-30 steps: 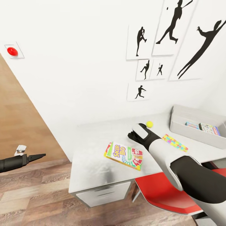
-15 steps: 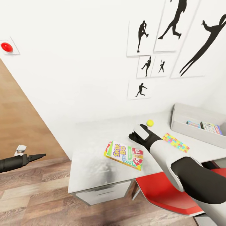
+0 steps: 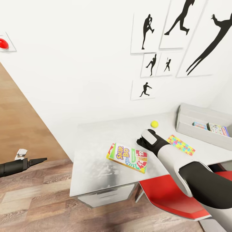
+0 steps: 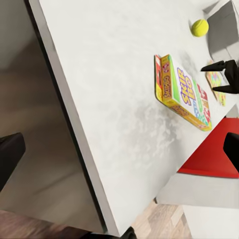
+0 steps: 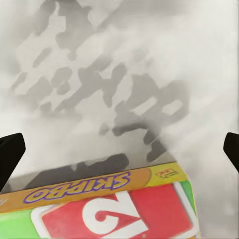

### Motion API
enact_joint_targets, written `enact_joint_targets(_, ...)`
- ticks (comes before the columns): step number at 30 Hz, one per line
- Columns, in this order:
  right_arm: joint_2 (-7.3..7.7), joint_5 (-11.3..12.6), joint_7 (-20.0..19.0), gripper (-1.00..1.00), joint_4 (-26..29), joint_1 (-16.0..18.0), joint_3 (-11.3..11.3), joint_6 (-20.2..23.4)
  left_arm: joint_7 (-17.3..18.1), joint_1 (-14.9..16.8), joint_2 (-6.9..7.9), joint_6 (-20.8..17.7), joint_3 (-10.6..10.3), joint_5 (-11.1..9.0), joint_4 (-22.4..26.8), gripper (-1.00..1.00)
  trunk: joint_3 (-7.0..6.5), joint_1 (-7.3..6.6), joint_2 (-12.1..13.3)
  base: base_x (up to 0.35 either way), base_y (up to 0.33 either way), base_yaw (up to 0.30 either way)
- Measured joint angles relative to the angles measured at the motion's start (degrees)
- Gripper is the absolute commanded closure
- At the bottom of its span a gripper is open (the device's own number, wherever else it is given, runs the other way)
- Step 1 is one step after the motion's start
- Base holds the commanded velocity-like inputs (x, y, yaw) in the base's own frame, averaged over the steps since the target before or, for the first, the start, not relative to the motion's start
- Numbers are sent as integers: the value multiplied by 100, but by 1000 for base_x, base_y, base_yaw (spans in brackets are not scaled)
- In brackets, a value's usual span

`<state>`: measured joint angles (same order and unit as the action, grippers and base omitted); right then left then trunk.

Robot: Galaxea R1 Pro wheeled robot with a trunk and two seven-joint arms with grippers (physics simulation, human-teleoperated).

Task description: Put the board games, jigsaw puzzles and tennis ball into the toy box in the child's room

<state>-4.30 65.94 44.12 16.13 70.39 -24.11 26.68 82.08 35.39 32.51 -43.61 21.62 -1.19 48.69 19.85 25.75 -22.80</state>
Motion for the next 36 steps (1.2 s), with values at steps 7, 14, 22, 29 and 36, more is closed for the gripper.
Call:
enact_joint_targets(7, 12, 0, -1, -100, -25, -4, 0, -8, -1, 0, 0, 0, 0, 0, 0, -100, 66, 0, 0, 0, 0, 0)
enact_joint_targets(14, -42, -10, -1, -100, -25, -65, 0, -20, 0, 1, 0, 0, 0, 0, 0, -100, 133, 0, 0, 0, 0, 0)
enact_joint_targets(22, -54, -8, -23, -100, -22, -125, 1, -265, 0, 0, 0, 0, 0, 0, 0, -100, 189, 0, -1, 0, 0, 0)
enact_joint_targets(29, -63, -12, -147, -100, -27, -135, -1, -337, 0, 2, 0, 0, 0, 0, 0, -100, 195, 0, -1, 0, 0, 0)
enact_joint_targets(36, -65, -9, -167, -100, -27, -136, 0, -338, 0, 1, 0, 0, 0, -1, 0, -100, 210, 0, -1, -3, 0, 0)
